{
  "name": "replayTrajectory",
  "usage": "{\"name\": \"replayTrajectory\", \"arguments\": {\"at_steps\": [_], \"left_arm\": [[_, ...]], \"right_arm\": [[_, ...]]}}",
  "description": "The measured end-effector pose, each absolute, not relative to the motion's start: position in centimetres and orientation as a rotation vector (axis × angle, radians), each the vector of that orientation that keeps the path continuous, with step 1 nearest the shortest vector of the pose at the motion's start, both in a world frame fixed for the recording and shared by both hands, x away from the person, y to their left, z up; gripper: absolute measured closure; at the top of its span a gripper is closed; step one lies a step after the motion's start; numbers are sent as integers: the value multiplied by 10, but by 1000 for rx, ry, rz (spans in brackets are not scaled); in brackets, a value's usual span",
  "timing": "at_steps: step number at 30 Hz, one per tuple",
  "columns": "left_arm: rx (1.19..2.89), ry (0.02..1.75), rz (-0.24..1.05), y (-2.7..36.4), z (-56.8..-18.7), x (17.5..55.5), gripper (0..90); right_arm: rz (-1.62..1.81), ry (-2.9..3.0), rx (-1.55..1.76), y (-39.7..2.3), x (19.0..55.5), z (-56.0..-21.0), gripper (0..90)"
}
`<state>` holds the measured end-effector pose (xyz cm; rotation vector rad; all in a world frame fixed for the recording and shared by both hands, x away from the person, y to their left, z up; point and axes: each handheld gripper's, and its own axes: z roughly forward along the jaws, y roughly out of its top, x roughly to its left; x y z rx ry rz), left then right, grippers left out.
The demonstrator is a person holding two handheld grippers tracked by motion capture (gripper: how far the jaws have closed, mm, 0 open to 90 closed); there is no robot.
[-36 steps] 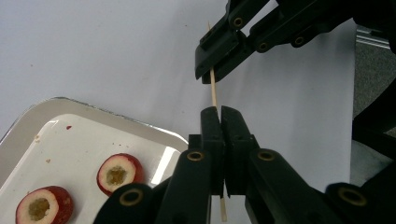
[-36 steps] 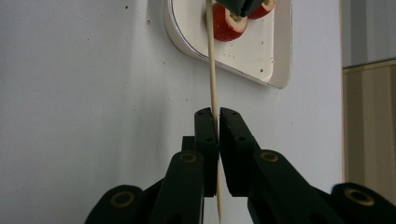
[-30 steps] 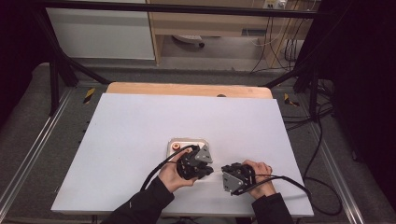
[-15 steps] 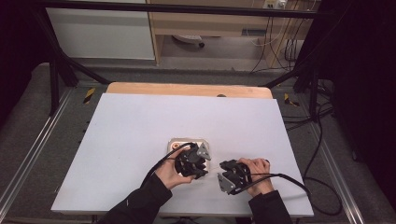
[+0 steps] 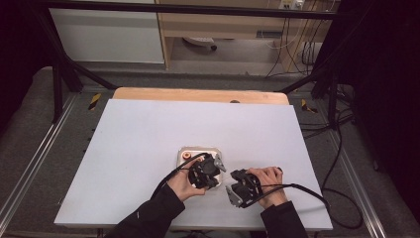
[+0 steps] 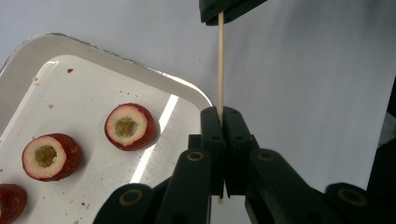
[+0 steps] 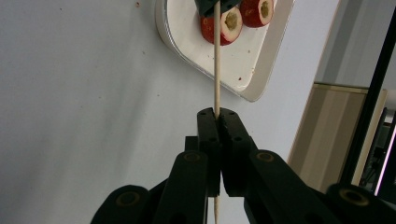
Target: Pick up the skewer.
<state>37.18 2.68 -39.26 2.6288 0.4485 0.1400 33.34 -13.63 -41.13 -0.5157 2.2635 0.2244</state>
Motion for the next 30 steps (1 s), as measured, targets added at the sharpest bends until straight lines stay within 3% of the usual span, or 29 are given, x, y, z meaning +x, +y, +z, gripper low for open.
{"name": "replayTrajectory", "arguments": {"at_steps": [2, 7, 9, 10, 13, 30], "left_arm": [[2623, 448, 153, 28, -392, 371, 887], [2605, 466, 187, 37, -392, 372, 887], [2604, 480, 206, 44, -392, 372, 887], [2602, 486, 221, 53, -392, 372, 887], [2592, 496, 235, 62, -392, 372, 887], [2372, 660, 340, 134, -393, 357, 886]], "right_arm": [[257, 2280, -460, -137, 335, -410, 819], [431, 2320, -204, -145, 343, -406, 561], [482, 2332, -127, -147, 344, -405, 522], [566, 2335, 12, -153, 347, -403, 431], [671, 2337, 222, -162, 352, -402, 330], [886, 2463, 889, -186, 363, -411, 87]]}}
